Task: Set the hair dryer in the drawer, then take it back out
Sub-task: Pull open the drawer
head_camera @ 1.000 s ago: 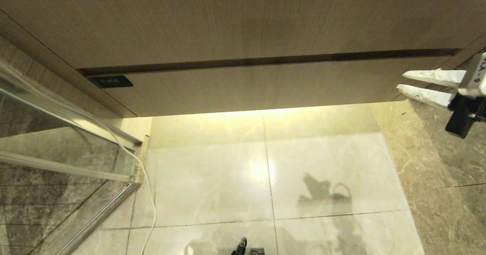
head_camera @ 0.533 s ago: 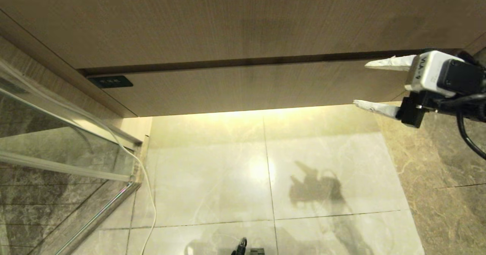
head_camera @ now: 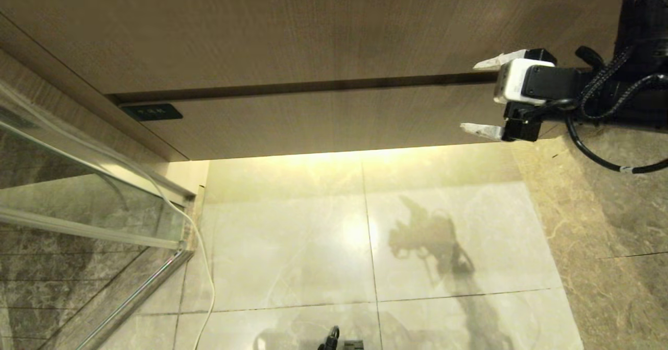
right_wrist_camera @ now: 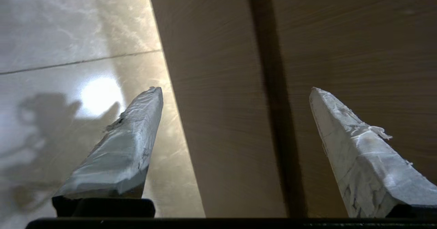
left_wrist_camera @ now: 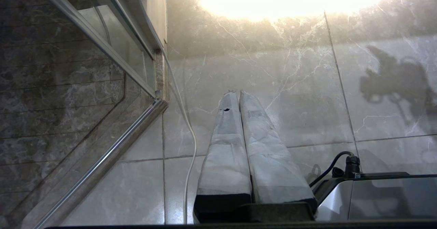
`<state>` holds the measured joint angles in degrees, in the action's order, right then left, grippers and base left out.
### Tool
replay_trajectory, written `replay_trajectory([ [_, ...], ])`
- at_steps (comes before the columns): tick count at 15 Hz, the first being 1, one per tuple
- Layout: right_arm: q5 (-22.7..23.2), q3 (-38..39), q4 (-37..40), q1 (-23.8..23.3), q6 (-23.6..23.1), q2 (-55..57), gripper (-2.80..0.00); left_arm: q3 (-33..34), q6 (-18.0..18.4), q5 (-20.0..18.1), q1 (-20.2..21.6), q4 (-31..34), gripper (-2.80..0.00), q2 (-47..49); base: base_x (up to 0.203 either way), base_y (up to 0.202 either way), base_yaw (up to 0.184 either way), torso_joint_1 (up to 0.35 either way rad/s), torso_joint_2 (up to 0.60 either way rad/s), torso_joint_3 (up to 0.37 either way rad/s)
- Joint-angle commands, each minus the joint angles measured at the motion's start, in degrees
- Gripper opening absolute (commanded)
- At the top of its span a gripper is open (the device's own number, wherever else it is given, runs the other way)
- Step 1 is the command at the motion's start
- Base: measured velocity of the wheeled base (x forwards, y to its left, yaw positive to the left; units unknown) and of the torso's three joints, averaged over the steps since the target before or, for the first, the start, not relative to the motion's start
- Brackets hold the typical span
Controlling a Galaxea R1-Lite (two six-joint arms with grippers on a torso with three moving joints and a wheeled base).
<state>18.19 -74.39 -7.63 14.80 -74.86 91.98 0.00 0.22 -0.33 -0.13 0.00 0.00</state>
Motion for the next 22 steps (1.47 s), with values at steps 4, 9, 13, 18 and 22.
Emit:
replay_trajectory([
  [4,0.77,-4.77,8.19,0.23,-0.29,5.9,0.0,0.0,0.04,-0.02,-0.04,0.0,-2.8,0.0,0.0,0.0,0.0,0.0,0.0,0.0],
  [9,0.73,-7.81,7.99,0.23,0.22,9.43,0.0,0.08,0.04,-0.02,0.04,0.0,-2.8,0.0,0.0,0.0,0.0,0.0,0.0,0.0],
  [13,0.62,-13.17,7.81,0.23,0.4,13.98,0.0,0.0,-0.04,-0.02,-0.04,0.0,-2.8,0.0,0.0,0.0,0.0,0.0,0.0,0.0],
  [18,0.62,-17.11,7.74,0.14,1.95,17.19,0.0,0.0,-0.04,0.04,-0.04,0.0,-2.8,0.0,0.0,0.0,0.0,0.0,0.0,0.0],
  [22,0.62,-19.12,4.64,0.14,2.93,18.87,0.0,0.09,0.04,-0.02,-0.04,0.0,-2.8,0.0,0.0,0.0,0.0,0.0,0.0,0.0],
])
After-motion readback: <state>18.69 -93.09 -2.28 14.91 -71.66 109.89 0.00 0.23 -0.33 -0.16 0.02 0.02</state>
